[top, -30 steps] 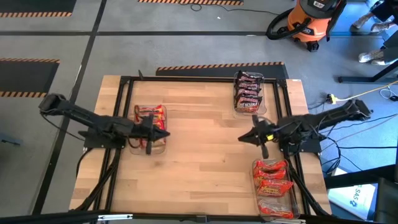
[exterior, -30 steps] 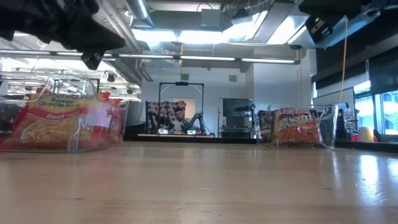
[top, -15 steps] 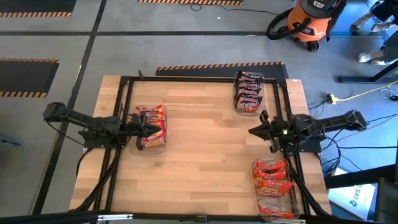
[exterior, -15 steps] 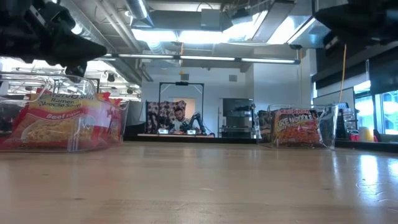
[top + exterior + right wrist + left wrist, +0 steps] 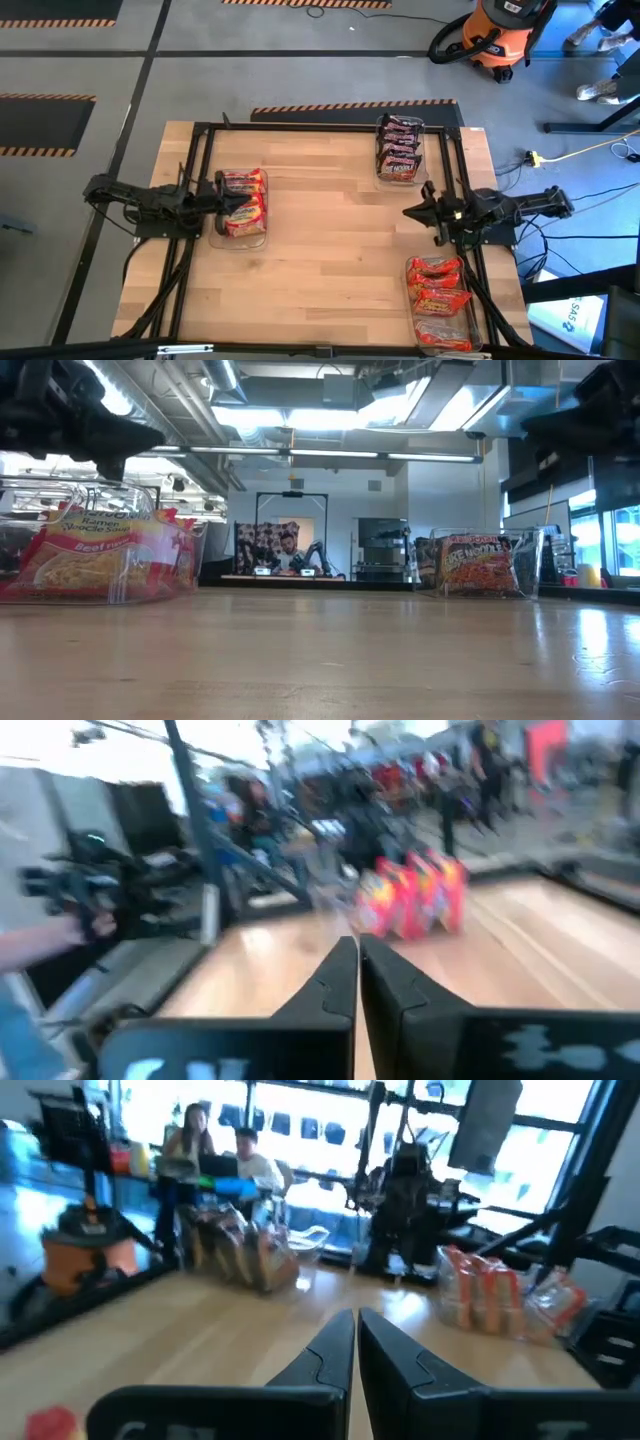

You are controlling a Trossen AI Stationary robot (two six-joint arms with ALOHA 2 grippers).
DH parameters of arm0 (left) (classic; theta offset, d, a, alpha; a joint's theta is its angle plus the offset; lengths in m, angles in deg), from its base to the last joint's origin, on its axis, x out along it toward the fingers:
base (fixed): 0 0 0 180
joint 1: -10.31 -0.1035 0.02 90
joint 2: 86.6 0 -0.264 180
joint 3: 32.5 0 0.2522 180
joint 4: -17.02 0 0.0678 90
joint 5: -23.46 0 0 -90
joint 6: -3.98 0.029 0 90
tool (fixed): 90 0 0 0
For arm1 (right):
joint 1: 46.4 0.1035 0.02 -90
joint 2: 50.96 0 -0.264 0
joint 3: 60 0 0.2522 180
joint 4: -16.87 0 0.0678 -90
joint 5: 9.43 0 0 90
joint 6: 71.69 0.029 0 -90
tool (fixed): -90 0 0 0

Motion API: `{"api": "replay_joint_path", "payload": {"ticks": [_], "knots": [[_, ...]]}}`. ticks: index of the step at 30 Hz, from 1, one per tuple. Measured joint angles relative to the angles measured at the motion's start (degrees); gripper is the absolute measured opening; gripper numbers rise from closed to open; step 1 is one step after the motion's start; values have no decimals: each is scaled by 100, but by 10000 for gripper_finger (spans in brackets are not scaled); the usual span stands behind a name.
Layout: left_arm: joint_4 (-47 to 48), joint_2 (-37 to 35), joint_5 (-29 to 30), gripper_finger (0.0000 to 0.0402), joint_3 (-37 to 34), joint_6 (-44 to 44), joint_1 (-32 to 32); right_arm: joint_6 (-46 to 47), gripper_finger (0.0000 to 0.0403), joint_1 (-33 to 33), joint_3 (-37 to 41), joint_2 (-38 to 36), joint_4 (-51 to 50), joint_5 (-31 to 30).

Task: Sort Maruchan noodles
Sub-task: Return to Home Position

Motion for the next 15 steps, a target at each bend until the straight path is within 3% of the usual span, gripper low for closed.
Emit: {"api": "replay_joint_path", "payload": {"ticks": [5, 15], "knots": [[39, 51, 97, 7, 7, 451, 0, 132, 3, 0, -11, 112, -337, -226], [37, 111, 90, 6, 7, 421, 0, 141, 3, 0, -9, 133, -323, -195]]}}
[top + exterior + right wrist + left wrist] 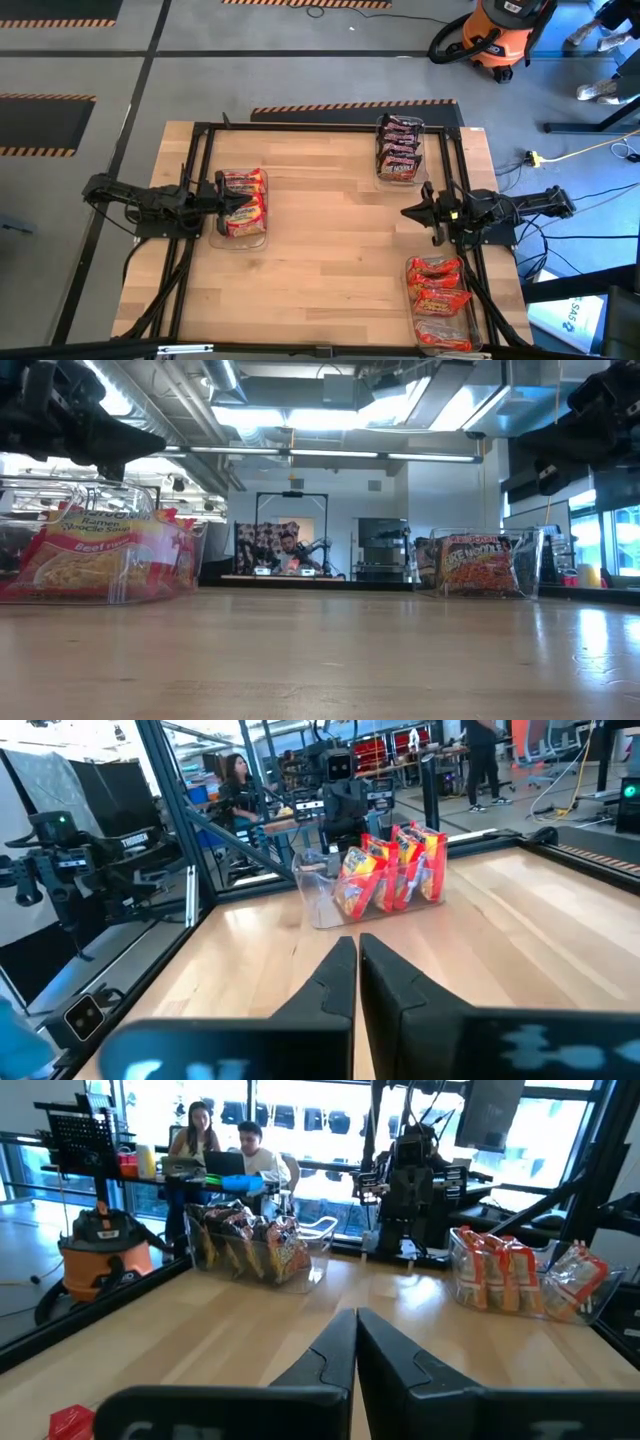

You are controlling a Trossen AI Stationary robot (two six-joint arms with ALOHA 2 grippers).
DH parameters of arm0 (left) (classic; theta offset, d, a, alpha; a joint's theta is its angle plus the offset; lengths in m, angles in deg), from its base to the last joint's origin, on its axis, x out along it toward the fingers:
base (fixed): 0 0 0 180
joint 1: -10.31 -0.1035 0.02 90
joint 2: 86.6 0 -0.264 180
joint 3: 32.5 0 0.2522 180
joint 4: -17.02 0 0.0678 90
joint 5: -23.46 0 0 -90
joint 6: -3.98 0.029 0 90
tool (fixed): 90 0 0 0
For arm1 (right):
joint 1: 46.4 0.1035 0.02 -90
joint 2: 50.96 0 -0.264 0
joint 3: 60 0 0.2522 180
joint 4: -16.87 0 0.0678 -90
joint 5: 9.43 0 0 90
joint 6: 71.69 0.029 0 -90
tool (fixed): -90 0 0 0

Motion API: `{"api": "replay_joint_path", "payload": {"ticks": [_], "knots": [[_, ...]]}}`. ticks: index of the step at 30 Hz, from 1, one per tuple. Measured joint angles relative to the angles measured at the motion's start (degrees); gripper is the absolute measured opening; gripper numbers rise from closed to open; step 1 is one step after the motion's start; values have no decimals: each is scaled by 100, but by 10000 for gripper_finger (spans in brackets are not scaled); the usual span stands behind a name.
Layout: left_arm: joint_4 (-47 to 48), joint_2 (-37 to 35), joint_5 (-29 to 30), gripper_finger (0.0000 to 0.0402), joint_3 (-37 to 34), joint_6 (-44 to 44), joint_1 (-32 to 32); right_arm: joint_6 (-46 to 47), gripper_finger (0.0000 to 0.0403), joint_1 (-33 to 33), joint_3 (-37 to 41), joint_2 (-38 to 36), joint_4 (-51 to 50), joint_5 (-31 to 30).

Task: Sort Maruchan noodles
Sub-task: Return to Home Position

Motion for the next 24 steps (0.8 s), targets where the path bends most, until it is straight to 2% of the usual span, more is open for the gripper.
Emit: {"api": "replay_joint_path", "payload": {"ticks": [9, 24], "knots": [[0, 0, 0, 19, 0, -10, 0, 0, 3, 0, 0, 0, 0, 2], [0, 0, -2, 3, 0, -12, 0, 1, 3, 0, 2, 0, 2, 4]]}}
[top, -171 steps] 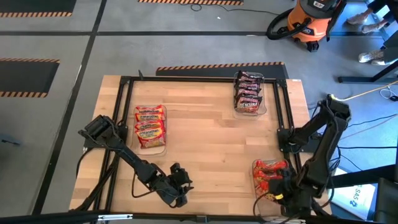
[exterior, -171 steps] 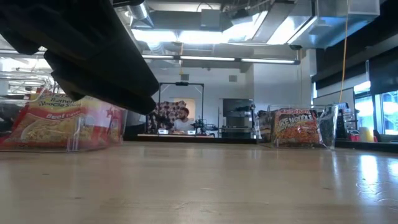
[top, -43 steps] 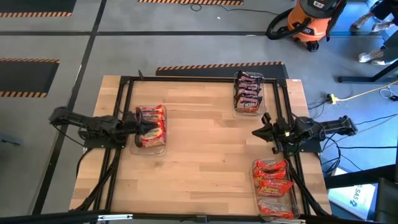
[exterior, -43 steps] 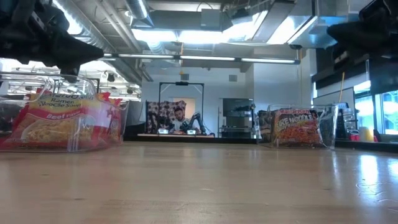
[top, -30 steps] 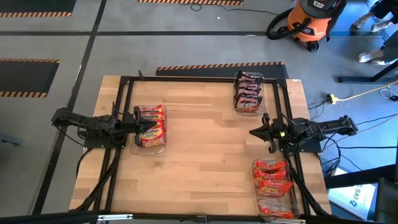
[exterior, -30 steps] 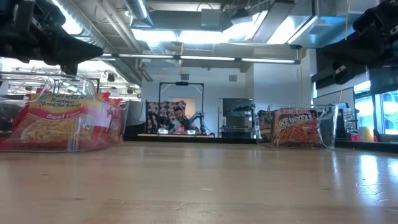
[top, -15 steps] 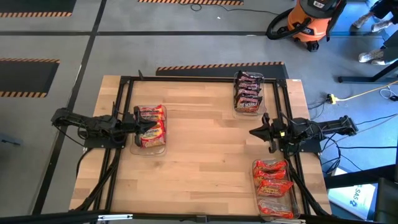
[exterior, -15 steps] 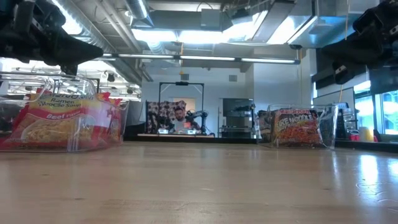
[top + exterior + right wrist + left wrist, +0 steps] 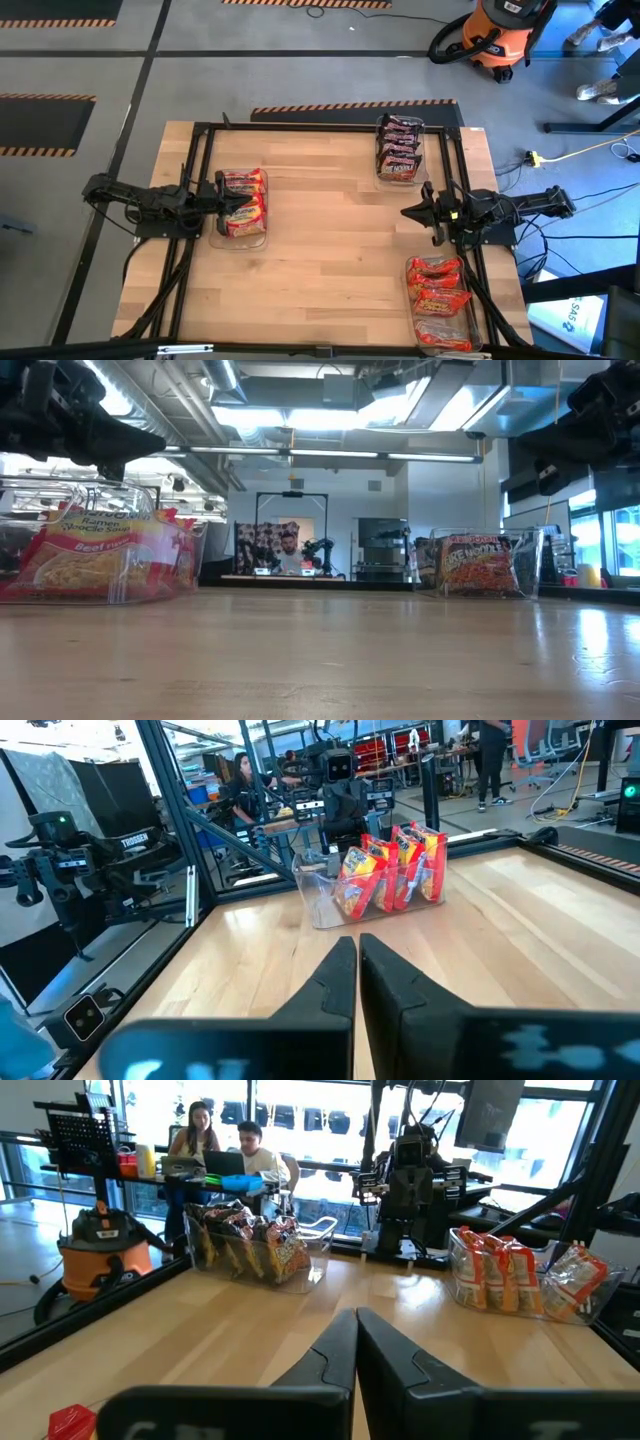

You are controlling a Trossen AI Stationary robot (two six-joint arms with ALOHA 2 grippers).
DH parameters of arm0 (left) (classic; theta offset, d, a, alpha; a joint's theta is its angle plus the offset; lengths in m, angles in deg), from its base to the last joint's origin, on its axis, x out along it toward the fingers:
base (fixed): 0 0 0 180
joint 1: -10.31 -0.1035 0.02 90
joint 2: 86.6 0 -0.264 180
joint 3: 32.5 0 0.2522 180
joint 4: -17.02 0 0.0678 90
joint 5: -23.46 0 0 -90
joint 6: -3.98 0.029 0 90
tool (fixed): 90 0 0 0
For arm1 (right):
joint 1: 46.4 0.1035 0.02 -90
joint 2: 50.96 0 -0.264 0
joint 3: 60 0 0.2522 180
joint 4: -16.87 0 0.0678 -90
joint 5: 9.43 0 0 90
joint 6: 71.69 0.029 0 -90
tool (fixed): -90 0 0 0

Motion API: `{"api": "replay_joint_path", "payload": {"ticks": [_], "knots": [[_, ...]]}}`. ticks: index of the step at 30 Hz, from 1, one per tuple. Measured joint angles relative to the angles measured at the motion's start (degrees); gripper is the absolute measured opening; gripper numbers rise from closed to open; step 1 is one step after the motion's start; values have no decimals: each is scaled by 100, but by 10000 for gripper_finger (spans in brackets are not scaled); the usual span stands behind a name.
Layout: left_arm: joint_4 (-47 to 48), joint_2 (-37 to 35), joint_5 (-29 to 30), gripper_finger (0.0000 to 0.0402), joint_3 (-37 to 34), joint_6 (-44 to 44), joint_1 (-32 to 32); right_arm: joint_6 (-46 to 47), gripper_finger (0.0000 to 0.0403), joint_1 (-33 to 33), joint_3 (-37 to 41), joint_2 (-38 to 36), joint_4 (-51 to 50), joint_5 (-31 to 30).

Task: Sort Maruchan noodles
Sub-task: Return to Home Position

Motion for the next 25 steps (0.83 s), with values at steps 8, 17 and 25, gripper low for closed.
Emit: {"api": "replay_joint_path", "payload": {"ticks": [8, 17, 25], "knots": [[0, 0, -2, 4, 0, 0, 0, 1, 3, 0, 0, 0, 2, 0], [0, 0, -2, 20, 0, 0, 0, -1, 3, 0, 0, 0, 2, 0], [0, 0, -2, 16, 0, 0, 0, 1, 3, 0, 0, 2, 2, 0]]}}
